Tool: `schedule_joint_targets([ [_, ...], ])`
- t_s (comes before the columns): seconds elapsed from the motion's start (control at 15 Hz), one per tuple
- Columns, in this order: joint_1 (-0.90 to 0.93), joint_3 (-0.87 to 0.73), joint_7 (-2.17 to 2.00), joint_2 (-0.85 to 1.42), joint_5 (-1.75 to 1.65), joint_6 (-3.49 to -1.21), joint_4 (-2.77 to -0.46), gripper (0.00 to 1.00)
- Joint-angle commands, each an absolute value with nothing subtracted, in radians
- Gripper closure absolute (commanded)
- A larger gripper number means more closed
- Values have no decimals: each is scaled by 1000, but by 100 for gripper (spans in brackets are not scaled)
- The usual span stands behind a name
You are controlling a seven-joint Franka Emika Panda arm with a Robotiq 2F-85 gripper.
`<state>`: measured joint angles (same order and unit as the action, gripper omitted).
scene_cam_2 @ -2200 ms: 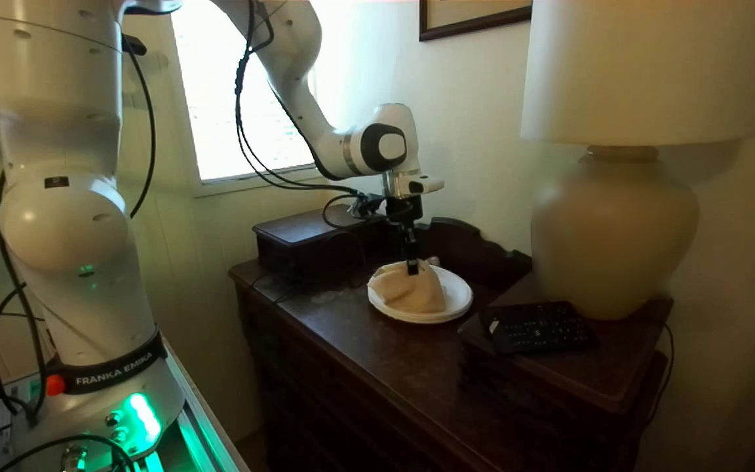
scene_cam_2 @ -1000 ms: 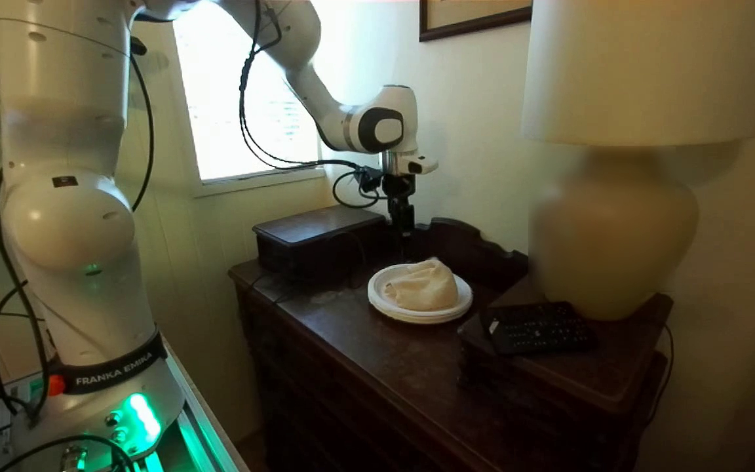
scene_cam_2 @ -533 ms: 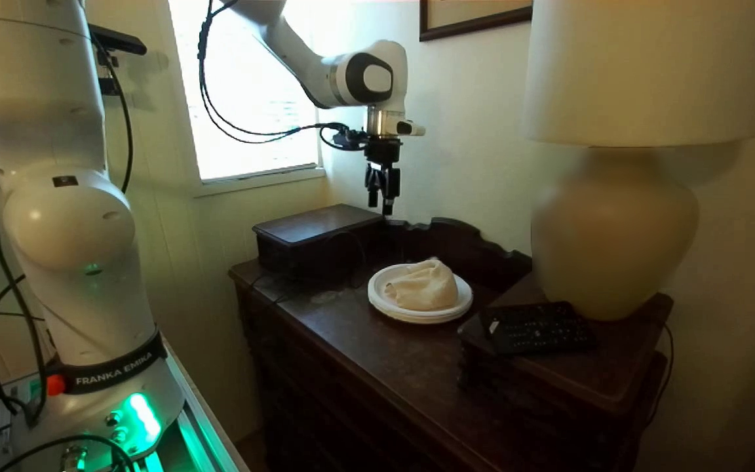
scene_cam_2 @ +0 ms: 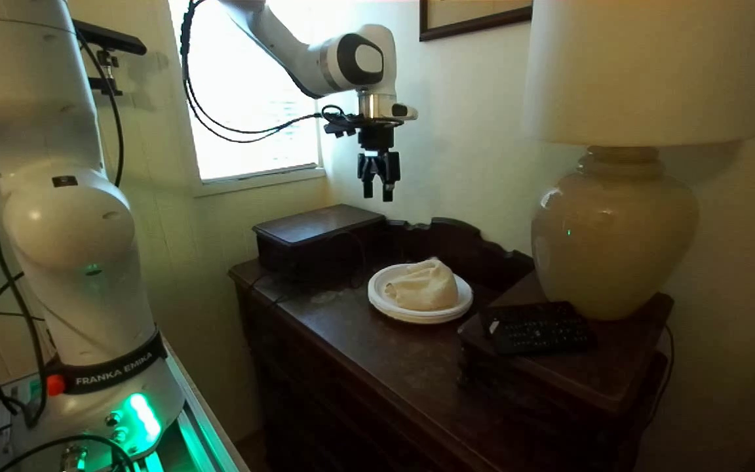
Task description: Use the towel to wipe the left side of the cabinet.
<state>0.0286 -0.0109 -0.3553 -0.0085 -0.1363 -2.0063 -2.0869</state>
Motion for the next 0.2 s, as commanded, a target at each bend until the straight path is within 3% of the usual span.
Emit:
schedule_joint_targets([
  [0.0,21,-3,-355,-7,-136,-2005,-2086,0],
  [0.13,21,-3,-355,-7,-136,-2005,-2085,0],
])
